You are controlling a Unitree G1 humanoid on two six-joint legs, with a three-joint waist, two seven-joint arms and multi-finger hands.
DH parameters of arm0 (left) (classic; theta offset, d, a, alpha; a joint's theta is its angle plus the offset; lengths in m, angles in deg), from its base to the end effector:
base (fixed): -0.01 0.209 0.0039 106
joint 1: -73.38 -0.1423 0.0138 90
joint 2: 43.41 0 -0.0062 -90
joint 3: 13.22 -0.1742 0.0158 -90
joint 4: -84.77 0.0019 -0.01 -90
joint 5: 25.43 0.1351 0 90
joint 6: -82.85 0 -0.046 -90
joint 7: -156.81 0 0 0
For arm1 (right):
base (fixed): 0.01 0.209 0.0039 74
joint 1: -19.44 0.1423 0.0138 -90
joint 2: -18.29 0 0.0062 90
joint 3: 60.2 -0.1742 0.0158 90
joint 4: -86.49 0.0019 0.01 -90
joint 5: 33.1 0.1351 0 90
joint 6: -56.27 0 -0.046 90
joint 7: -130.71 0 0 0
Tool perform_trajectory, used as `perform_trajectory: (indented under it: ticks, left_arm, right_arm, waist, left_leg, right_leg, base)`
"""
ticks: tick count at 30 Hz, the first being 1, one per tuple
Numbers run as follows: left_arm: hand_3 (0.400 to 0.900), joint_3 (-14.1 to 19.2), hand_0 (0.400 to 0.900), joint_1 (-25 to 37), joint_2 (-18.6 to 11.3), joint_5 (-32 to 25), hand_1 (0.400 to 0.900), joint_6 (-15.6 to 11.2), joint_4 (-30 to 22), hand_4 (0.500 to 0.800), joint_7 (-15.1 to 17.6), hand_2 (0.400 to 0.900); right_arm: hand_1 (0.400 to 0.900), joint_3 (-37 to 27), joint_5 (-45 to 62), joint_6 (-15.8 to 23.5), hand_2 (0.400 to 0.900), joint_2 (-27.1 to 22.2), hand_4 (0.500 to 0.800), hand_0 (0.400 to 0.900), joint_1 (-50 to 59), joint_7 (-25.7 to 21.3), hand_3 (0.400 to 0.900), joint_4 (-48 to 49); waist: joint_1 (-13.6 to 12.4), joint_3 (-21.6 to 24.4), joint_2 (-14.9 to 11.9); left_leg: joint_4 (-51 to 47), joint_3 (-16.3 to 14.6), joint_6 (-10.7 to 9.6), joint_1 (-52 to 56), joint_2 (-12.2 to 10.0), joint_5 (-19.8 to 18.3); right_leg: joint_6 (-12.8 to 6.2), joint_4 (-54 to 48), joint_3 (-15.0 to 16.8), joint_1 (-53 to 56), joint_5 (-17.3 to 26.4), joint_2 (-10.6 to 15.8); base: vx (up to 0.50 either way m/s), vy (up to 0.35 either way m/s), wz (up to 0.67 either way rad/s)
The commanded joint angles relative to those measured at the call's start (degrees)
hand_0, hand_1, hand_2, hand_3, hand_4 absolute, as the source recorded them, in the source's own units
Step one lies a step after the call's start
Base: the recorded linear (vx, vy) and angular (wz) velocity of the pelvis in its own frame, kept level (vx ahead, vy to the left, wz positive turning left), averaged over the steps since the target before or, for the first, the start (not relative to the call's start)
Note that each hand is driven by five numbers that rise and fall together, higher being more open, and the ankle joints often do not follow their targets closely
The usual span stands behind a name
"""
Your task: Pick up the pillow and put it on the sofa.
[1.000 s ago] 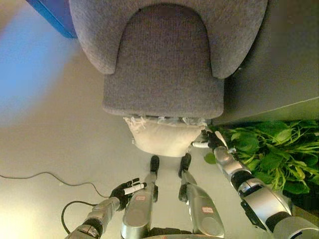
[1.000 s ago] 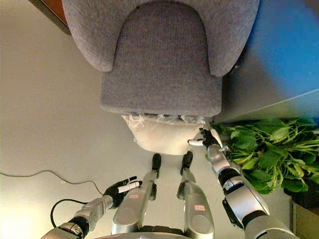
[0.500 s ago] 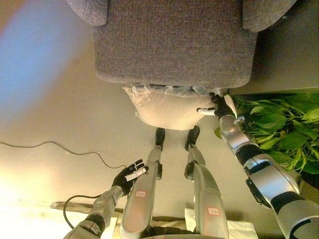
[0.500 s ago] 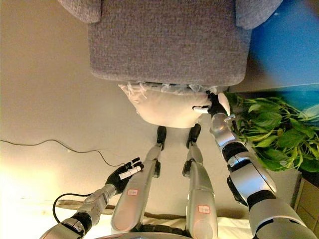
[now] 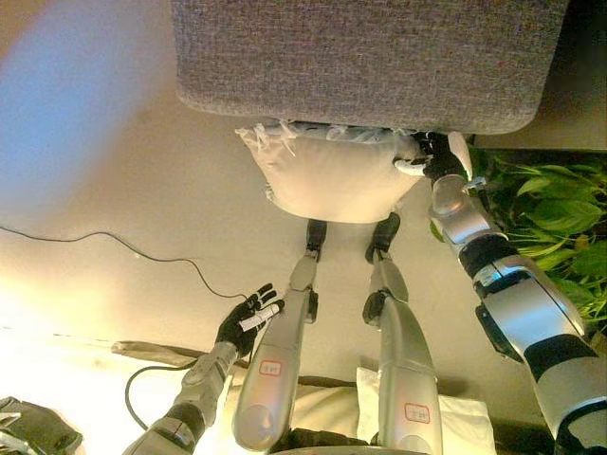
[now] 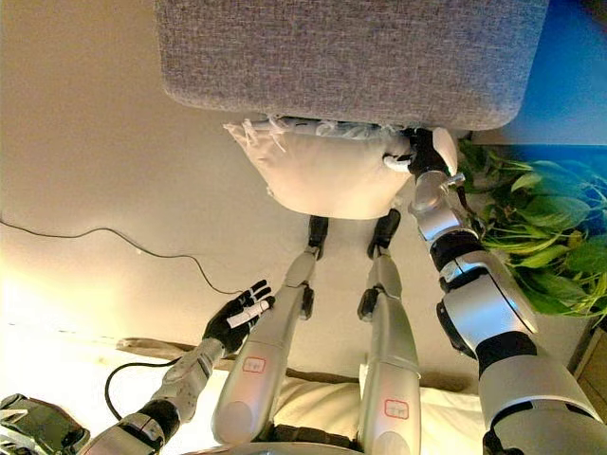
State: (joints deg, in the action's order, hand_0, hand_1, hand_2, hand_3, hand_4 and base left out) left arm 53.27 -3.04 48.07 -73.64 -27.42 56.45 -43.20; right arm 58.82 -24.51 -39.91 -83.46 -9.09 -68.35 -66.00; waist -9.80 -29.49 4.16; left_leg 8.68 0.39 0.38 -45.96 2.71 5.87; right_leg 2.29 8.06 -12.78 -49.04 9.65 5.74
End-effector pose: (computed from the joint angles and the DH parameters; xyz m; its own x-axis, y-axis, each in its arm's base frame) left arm 0.1800 0.1938 -0.0593 0.8764 -0.2247 -0.4259 0.0657 0.9320 -0.3565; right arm 0.3522 -0.1994 0.1591 0.9516 -0.3051 0.0384 0.2578 0.7236 -0.6402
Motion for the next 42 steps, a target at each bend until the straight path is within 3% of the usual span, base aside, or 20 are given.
perform_trajectory:
  ticks: [1, 11, 20, 24, 28, 34, 42]
  left_arm:
    - [0.900, -5.67, 0.900, -5.19, 3.08, -0.03, 0.900, 0.20, -2.57, 0.800, -1.33, 0.900]
    - [0.900, -5.95, 0.900, -4.98, 3.31, 0.27, 0.900, 0.47, -2.93, 0.800, -0.73, 0.900]
    - [0.900, -3.59, 0.900, -6.29, 2.13, 2.26, 0.900, 1.08, -3.32, 0.800, -0.16, 0.900]
    - [0.900, -1.19, 0.900, -6.20, 1.04, 3.93, 0.900, 3.47, -3.71, 0.800, 1.22, 0.900]
    - [0.900, 1.50, 0.900, -5.96, -0.66, 5.70, 0.900, 6.84, -3.98, 0.800, 2.05, 0.900]
    - [0.900, 4.60, 0.900, -8.66, -1.65, 9.48, 0.900, 10.79, -3.63, 0.800, 2.99, 0.900]
    - [0.900, 9.07, 0.900, -13.68, -1.06, 15.95, 0.900, 14.98, -1.17, 0.800, 3.41, 0.900]
  right_arm:
    - [0.400, 3.02, 1.17, 1.60, 0.400, -1.58, 0.500, 0.400, 4.33, -0.17, 0.400, 0.94]
    - [0.400, 2.41, 1.89, 2.00, 0.400, -1.33, 0.500, 0.400, 4.30, 0.59, 0.400, 0.53]
    - [0.400, 2.77, -0.60, 7.18, 0.400, -1.45, 0.500, 0.400, -2.48, 3.45, 0.400, 8.37]
    - [0.400, 2.56, -2.85, 9.00, 0.400, -2.38, 0.500, 0.400, -8.74, 4.75, 0.400, 16.65]
    - [0.400, 1.34, -3.36, 7.45, 0.400, -3.51, 0.500, 0.400, -14.63, 6.66, 0.400, 26.45]
    - [0.400, -1.98, -7.12, 7.79, 0.400, -4.64, 0.500, 0.400, -24.46, 9.46, 0.400, 37.57]
    - [0.400, -8.85, -7.70, 5.64, 0.400, -9.13, 0.500, 0.400, -34.13, 18.02, 0.400, 51.24]
  waist:
    - [-0.73, -0.30, 4.87]
    - [-0.56, -0.30, 5.17]
    - [1.06, -0.30, 2.75]
    - [2.01, -0.30, 0.84]
    - [2.66, -0.01, -1.31]
    - [3.15, 6.82, -3.97]
    - [3.86, 16.32, -6.16]
  left_leg:
    - [-6.42, -0.65, -1.32, -1.77, 0.18, 4.15]
    - [-7.01, -1.02, -1.09, -0.25, 0.33, 4.07]
    - [-8.72, -1.53, -1.11, 8.63, -0.03, 3.10]
    - [-9.46, -2.16, -1.46, 16.93, -0.68, 2.18]
    - [-9.79, -2.40, -1.71, 25.25, -1.27, 0.75]
    - [-11.95, -2.49, -1.88, 33.37, -2.15, -1.18]
    - [-12.49, -1.89, -1.62, 41.71, -2.31, -3.24]
  right_leg:
    - [-5.16, 5.14, 2.24, -0.94, -4.97, -0.33]
    - [-5.54, 5.25, 2.06, -0.08, -4.67, -0.18]
    - [-5.41, 3.53, 2.24, 8.03, -4.77, -0.98]
    - [-5.89, 2.31, 1.95, 16.31, -5.44, -0.60]
    - [-6.40, 1.37, 1.59, 25.06, -6.67, -0.28]
    - [-6.85, -2.08, 1.08, 34.63, -7.95, -0.58]
    - [-6.32, -4.58, 0.65, 44.49, -9.65, -1.38]
  base:
    - [0.01, 0.045, -0.06]
    - [-0.01, 0.026, -0.04]
    - [-0.04, 0.012, -0.13]
    - [-0.04, -0.017, -0.10]
    - [0.01, -0.068, -0.04]
    - [0.10, -0.084, -0.02]
    - [0.15, -0.049, 0.00]
